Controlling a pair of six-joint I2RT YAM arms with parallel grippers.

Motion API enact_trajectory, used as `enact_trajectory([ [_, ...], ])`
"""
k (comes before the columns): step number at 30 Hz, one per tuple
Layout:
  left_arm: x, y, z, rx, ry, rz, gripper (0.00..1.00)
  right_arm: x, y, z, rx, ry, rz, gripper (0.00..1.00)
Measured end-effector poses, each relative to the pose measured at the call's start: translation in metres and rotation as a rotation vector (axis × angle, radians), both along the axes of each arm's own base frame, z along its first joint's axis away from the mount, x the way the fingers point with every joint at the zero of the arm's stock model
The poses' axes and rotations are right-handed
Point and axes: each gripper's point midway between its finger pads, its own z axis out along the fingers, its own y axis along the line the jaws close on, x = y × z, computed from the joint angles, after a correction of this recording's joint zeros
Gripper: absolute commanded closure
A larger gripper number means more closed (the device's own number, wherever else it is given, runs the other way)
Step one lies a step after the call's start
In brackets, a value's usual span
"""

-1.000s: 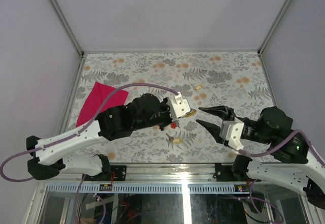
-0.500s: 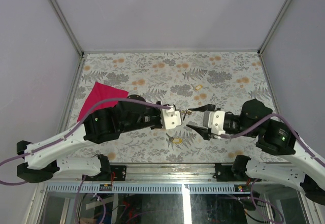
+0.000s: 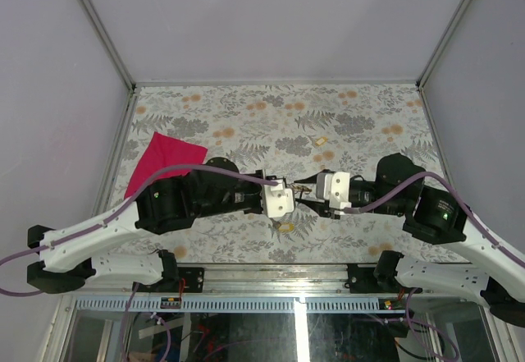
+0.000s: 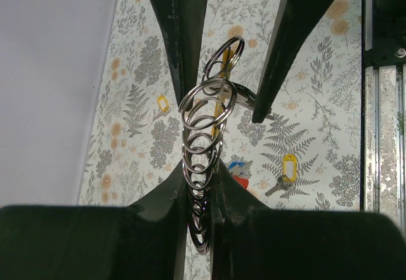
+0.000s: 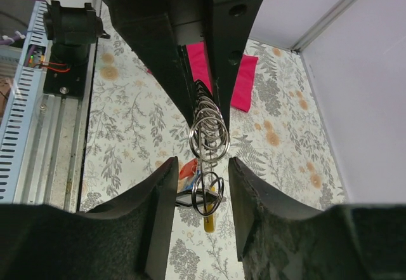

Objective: Put the keys on the keyring

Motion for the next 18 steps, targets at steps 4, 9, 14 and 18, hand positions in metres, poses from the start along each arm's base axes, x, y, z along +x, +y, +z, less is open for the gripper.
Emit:
enact_trajectory([
  [4,-0.002,-0.001,-0.004,0.014,0.003,-0.006,1.00,-0.005,0.002,0.002,0.011,0.008,0.029,0.64],
  [9,-0.003,0.000,-0.008,0.032,0.008,-0.007,1.00,-0.009,0.002,0.008,0.034,-0.002,0.048,0.65],
  [14,-0.001,0.000,-0.010,0.038,0.008,0.000,1.00,-0.015,-0.005,0.021,0.084,-0.032,0.057,0.67],
  [18,0.000,0.000,-0.011,0.043,0.005,0.009,1.00,-0.021,-0.010,0.027,0.112,-0.047,0.073,0.59],
])
